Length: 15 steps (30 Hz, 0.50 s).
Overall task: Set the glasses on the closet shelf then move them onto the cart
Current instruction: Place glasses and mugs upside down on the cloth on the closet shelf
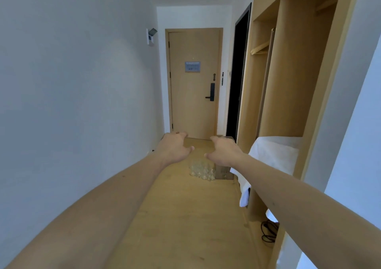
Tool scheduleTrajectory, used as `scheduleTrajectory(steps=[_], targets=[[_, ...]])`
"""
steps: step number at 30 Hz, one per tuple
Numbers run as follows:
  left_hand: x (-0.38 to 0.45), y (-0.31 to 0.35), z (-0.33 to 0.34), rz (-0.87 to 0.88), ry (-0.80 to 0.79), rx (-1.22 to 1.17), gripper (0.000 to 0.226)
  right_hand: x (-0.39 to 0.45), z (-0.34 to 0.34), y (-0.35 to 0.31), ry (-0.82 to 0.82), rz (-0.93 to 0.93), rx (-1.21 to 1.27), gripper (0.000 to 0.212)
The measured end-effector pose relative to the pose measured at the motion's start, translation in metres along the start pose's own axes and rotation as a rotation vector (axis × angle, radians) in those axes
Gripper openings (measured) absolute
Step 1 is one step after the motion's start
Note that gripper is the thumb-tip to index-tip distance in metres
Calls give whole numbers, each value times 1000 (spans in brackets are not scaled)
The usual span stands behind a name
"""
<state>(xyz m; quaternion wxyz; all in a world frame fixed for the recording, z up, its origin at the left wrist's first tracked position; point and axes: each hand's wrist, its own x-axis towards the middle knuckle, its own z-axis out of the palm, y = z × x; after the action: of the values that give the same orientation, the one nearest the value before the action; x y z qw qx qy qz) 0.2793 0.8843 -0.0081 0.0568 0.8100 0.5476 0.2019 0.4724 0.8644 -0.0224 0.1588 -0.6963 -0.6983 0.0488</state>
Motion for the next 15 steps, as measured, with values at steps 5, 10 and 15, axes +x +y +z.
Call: scheduleTrajectory(steps=[5,10,15], targets=[[51,-11,21,3,-19,2,65,49,15,21,-17,20,10,71],[111,-32,37,36,-37,-2,62,109,30,29,-16,43,11,71],[193,-63,41,69,-38,-4,64,189,33,25,9,71,-3,55]])
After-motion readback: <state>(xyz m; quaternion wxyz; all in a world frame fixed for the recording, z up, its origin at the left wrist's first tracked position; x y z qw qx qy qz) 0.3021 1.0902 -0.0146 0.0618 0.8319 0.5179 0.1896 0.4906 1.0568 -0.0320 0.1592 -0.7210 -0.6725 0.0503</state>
